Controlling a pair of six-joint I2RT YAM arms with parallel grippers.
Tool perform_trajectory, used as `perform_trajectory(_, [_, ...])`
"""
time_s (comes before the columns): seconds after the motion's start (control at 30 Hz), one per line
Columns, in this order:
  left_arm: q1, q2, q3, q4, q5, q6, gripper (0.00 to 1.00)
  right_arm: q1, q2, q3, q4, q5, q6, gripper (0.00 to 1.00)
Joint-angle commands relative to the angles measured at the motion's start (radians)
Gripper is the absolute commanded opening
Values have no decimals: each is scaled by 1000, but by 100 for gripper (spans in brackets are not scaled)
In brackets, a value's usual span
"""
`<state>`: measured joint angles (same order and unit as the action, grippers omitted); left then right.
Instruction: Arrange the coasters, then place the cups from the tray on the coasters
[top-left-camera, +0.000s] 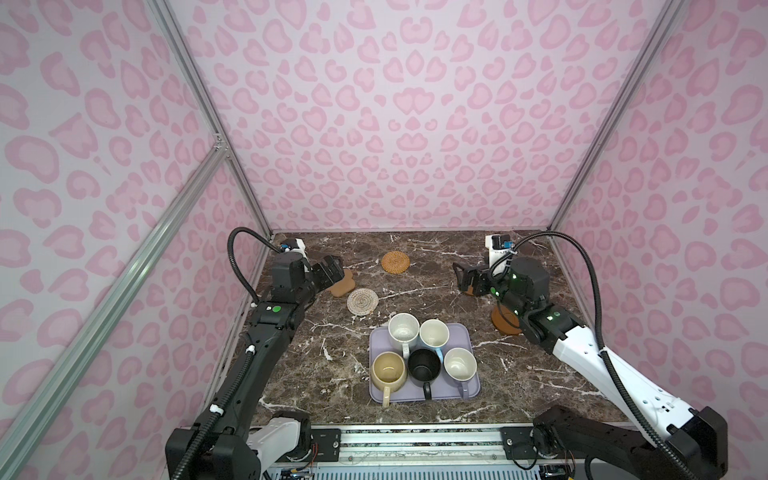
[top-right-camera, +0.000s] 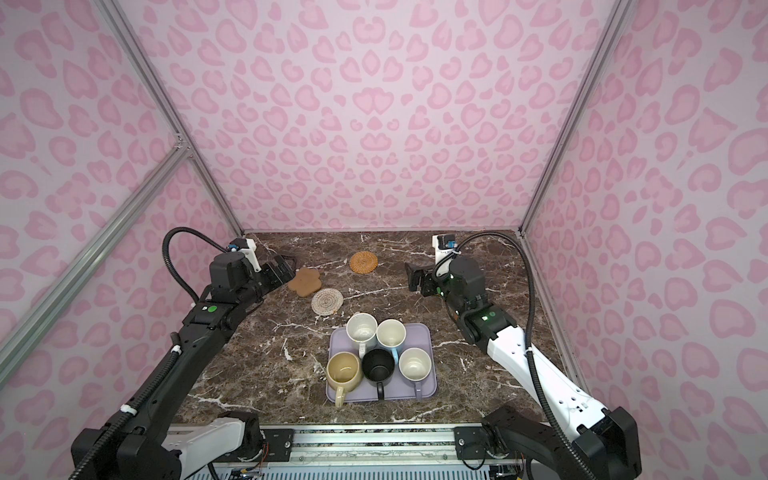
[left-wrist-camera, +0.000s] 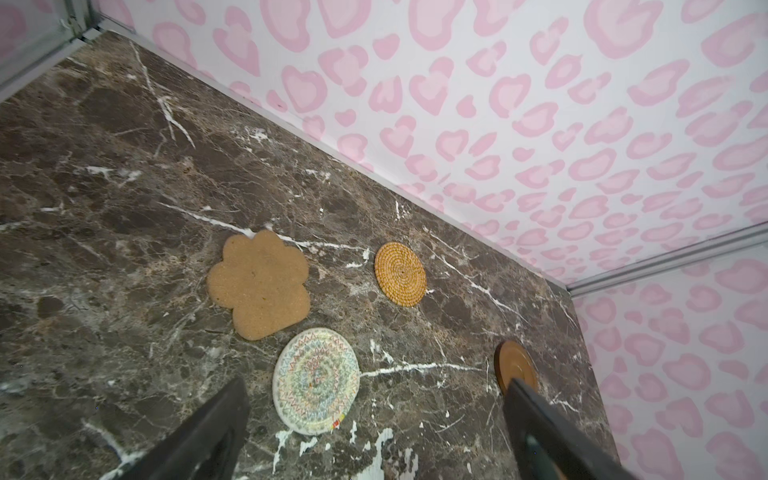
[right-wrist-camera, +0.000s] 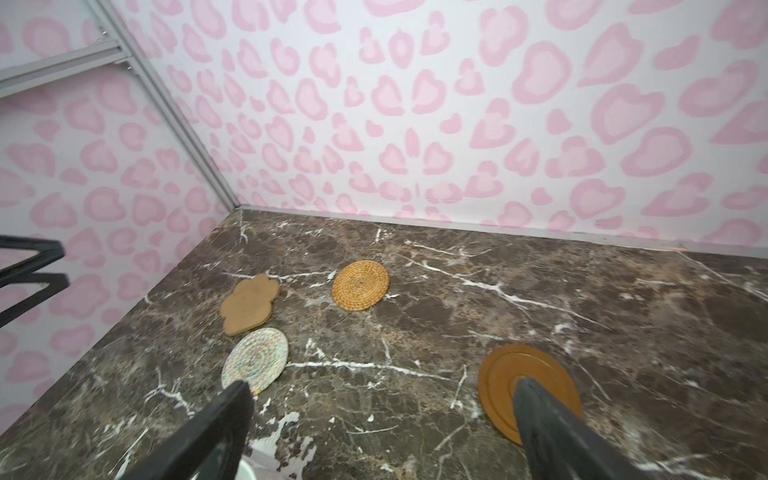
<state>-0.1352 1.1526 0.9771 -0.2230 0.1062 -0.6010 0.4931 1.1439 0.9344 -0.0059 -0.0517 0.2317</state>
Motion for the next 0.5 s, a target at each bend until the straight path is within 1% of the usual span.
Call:
perform_trajectory(0.0, [-30,41,61,-88,-84,4,97,30,45,37,19,27,7,99])
perform_trajectory(0.07, [-46,78,93,-104,-104,25,97,54,89,76,8,28,15,99])
perform_trajectory(0.13, [-53,116,110,-95,-98,17,97,82,146,139,-40,33,2,99])
perform_trajectory(0.23, [-68,199,166,-134,-123,13,97,108,231,224,-107,37,-4,99])
perform_trajectory(0.47, [-73,376,263,-193,-197,32,97,158,335,271,-75,17,12,98])
